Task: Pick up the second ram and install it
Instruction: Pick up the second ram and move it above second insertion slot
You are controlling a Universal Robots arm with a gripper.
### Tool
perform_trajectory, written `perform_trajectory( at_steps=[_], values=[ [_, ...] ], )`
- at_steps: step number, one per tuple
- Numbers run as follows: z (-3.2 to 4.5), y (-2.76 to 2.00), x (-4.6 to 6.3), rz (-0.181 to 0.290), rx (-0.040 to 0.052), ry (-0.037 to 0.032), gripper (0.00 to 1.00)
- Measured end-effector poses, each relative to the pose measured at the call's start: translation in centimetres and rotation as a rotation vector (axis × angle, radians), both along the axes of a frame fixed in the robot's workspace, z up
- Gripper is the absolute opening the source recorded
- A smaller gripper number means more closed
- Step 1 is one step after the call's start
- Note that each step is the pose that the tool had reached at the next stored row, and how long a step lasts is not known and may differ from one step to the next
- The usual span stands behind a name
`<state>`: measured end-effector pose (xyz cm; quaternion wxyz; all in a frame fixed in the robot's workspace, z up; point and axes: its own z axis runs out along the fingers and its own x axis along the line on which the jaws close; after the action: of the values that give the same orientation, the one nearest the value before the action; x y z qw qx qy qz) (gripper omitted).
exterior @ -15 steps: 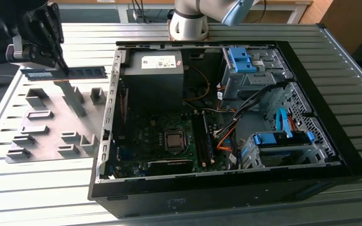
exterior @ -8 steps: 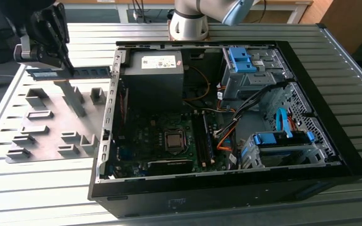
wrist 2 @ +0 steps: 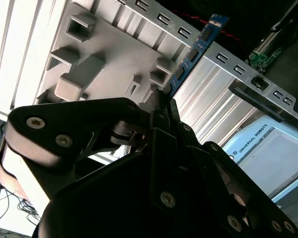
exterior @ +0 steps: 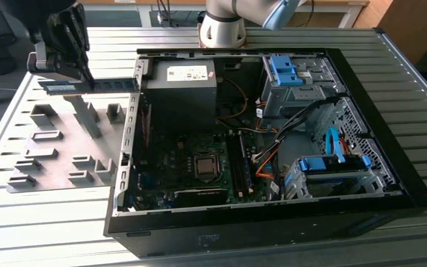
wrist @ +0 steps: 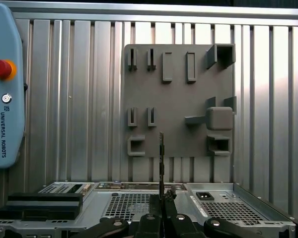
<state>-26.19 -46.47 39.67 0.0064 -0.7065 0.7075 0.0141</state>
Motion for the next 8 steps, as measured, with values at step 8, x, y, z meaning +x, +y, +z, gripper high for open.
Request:
perform_trajectory(
  at_steps=[8],
  values=[
    [0.00,0.00,1.00,0.000,0.0000,0.0000,0.14]
  ],
)
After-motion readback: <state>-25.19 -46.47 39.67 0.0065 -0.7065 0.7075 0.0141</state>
